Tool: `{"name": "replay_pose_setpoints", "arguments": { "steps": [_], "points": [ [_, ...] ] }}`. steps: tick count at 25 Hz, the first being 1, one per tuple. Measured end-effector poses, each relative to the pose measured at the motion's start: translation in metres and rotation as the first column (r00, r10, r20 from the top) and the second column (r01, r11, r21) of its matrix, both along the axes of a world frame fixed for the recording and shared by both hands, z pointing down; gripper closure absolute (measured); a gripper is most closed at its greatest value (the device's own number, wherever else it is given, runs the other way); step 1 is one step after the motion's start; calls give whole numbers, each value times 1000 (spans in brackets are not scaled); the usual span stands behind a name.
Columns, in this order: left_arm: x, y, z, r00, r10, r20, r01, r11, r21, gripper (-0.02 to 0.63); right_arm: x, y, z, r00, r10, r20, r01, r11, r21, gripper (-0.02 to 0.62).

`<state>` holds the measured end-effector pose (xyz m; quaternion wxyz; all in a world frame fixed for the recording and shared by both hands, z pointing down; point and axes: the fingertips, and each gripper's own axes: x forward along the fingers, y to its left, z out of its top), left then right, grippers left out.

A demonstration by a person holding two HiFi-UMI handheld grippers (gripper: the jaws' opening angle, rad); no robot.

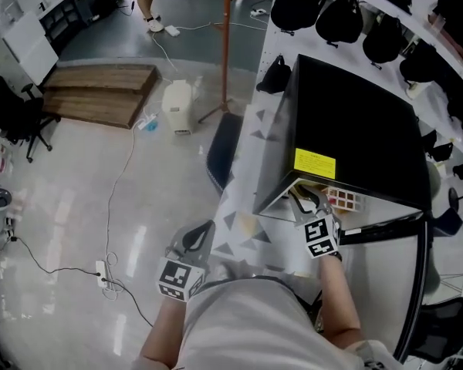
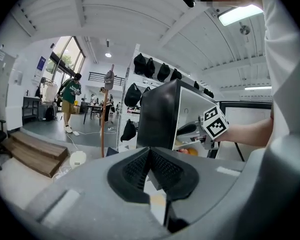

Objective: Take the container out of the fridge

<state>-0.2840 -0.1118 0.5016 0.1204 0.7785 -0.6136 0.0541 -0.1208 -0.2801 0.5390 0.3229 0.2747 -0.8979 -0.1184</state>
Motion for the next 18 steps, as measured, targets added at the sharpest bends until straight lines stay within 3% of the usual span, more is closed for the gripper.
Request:
{"name": "replay_pose_setpoints", "arguments": {
  "steps": [5,8,14,18],
  "points": [
    [-5,-1,1,1000,-17,0,17,1000,1,598,-1,-5,11,990,-19,-137,27,998,56,497],
    [-8,-2,-2,1000,-27,1,27,1000,5,597,-2,-7,11,986,-20,-166,32,997,73,504],
    [-6,-1,-2,1000,-29,3,29,1000,2,597,-1,-3,7,990,-38,-139,46,997,54,539],
    [3,-3,-6,1000,-9,7,9,1000,7,598,4,0,-9,999,-31,-27,32,999,34,562]
  ]
}}
